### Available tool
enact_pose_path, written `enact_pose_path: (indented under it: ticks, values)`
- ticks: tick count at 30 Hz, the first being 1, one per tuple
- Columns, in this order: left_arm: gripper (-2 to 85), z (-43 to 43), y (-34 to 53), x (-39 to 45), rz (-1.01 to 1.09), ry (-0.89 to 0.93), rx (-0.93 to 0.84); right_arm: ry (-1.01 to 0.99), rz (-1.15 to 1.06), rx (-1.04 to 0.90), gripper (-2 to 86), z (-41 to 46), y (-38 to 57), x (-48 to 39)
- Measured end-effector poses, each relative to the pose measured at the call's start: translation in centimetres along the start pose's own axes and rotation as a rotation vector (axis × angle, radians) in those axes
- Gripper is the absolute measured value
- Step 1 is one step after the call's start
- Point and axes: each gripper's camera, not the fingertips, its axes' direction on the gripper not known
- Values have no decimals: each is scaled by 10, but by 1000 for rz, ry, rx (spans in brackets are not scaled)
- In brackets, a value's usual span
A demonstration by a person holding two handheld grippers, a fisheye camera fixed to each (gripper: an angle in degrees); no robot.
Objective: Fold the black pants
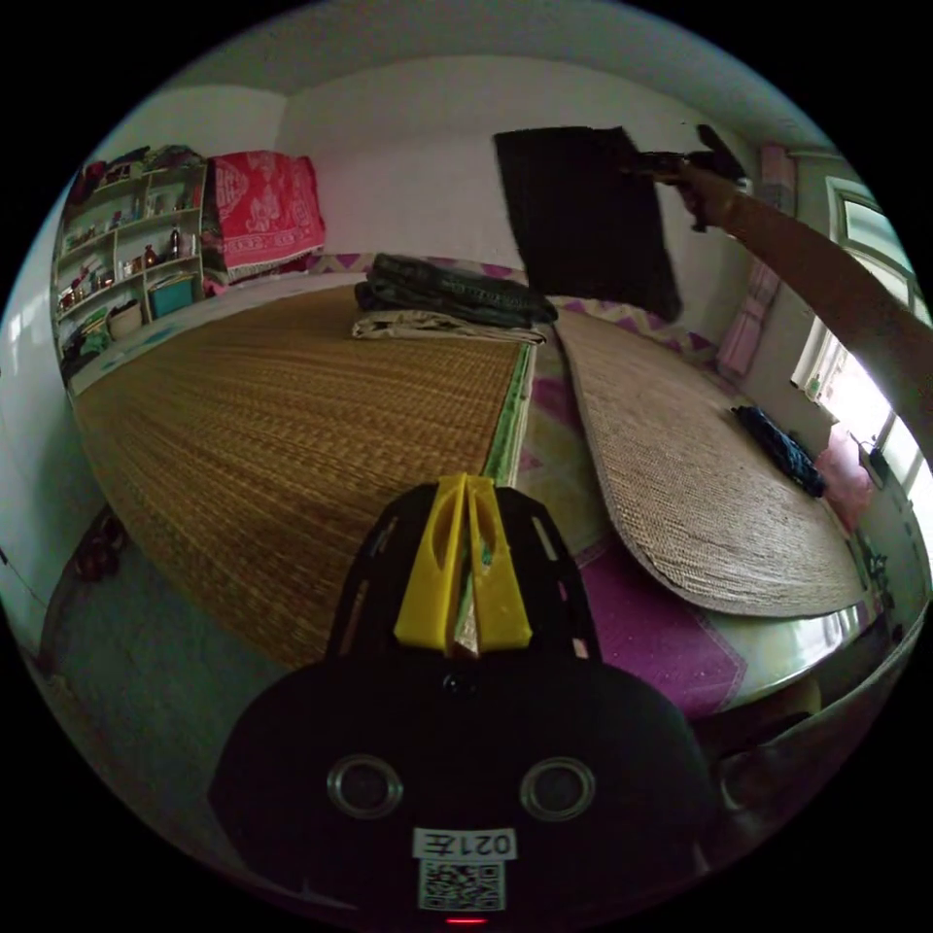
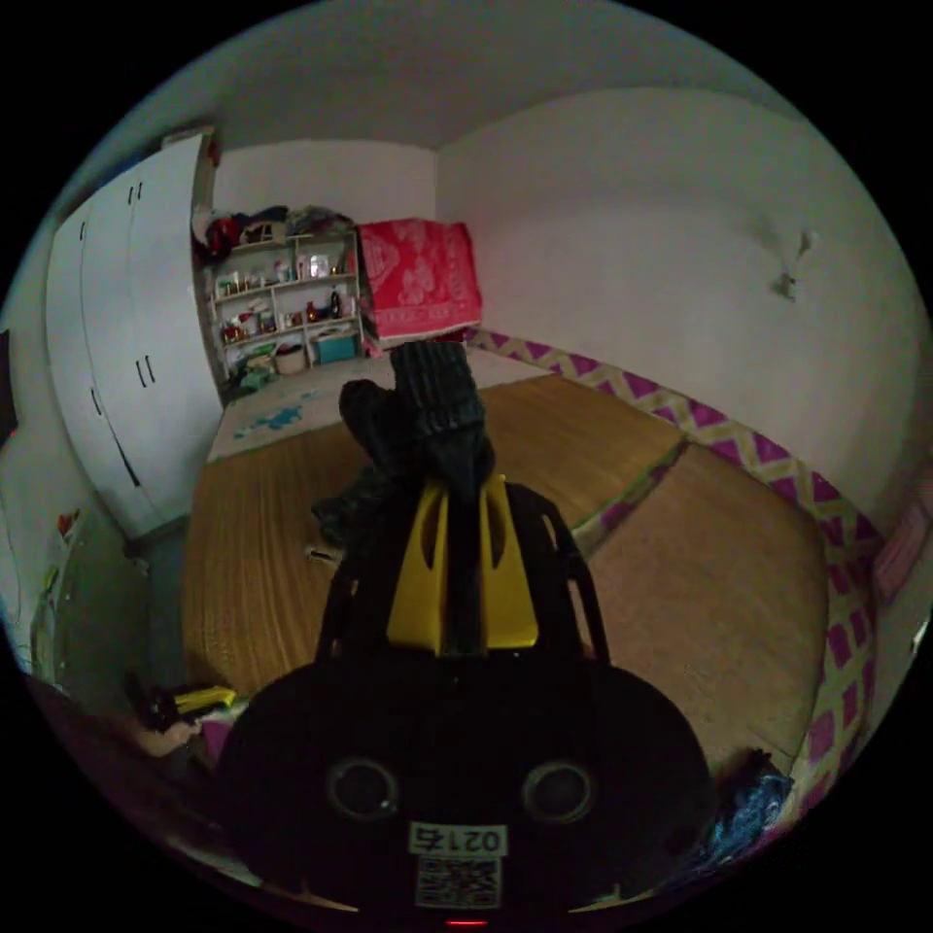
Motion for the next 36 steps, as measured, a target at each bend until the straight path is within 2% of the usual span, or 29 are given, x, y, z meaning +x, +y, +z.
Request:
enact_pose_path:
  ticks: [2, 6, 10, 13, 15, 18, 21, 25, 28, 31, 33, 36]
  values:
    - [-10, -2, -4, -1, -29, 41, -35, 50, -37, 1, 50, -57, 10, 10]
    - [-10, -22, -9, 12, -101, 323, 0, 160, -266, -119, 50, -153, 61, -19]
    - [-10, -31, -9, 57, -29, 379, -20, 206, -454, -329, 51, -169, 156, -83]
    - [-10, -30, 1, 91, 14, 427, -50, 131, -520, -537, 56, -147, 257, -128]
    - [-10, -26, 12, 108, 20, 417, -85, 13, -466, -627, 69, -138, 323, -139]
    - [-10, -24, 28, 116, 7, 399, -117, 81, -359, -469, 90, -184, 343, -130]
    - [-10, -24, 42, 120, -20, 376, -126, 68, -289, -370, 118, -235, 328, -108]
    - [-10, -22, 55, 130, -41, 370, -123, 6, -302, -417, 117, -258, 307, -81]
    - [-10, -17, 64, 145, -32, 371, -126, -38, -275, -436, 57, -278, 296, -46]
    - [-10, -10, 70, 162, -4, 368, -131, -174, -17, -282, 12, -340, 277, 37]
    - [-10, 0, 71, 180, 28, 390, -142, -365, 233, -140, 2, -401, 268, 130]
    - [-10, 17, 69, 207, 62, 418, -160, -415, 474, 95, -2, -504, 277, 248]
